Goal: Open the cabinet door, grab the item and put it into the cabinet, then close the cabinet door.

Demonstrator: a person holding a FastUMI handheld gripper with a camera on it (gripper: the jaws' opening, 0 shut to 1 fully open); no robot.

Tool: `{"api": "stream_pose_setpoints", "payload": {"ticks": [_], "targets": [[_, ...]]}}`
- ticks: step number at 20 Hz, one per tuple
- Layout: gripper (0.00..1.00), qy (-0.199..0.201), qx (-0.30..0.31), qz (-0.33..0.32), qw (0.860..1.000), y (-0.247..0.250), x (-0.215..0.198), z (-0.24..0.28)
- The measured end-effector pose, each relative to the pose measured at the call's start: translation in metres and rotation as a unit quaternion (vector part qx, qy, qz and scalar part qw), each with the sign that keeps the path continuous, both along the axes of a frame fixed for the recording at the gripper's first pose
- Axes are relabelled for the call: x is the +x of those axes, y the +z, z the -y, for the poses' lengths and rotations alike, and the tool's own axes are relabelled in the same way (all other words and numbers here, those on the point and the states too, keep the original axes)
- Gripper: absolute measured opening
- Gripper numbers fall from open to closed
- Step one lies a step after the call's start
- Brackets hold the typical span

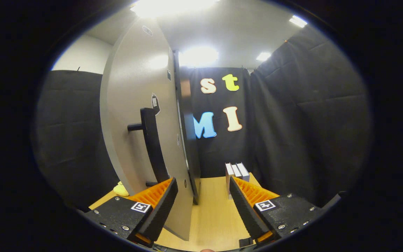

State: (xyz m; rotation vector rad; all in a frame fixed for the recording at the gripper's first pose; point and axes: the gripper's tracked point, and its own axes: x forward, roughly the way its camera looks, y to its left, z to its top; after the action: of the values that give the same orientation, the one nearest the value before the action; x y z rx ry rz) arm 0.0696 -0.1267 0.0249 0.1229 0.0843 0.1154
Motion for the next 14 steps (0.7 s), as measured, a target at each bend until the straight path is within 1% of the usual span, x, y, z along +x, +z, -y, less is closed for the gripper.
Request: {"api": "stream_pose_setpoints", "payload": {"ticks": [2, 5, 10, 14], "targets": [[0.93, -0.004, 0.000, -0.001, 1.000, 0.000, 0.000, -0.003], [0.93, -0.005, -0.010, 0.000, 1.000, 0.002, 0.000, -0.025], [0.93, 0.000, -0.004, -0.007, 1.000, -0.001, -0.006, -0.079], [0.94, 0.013, -0.005, -0.001, 1.000, 0.000, -0.005, -0.136]]}}
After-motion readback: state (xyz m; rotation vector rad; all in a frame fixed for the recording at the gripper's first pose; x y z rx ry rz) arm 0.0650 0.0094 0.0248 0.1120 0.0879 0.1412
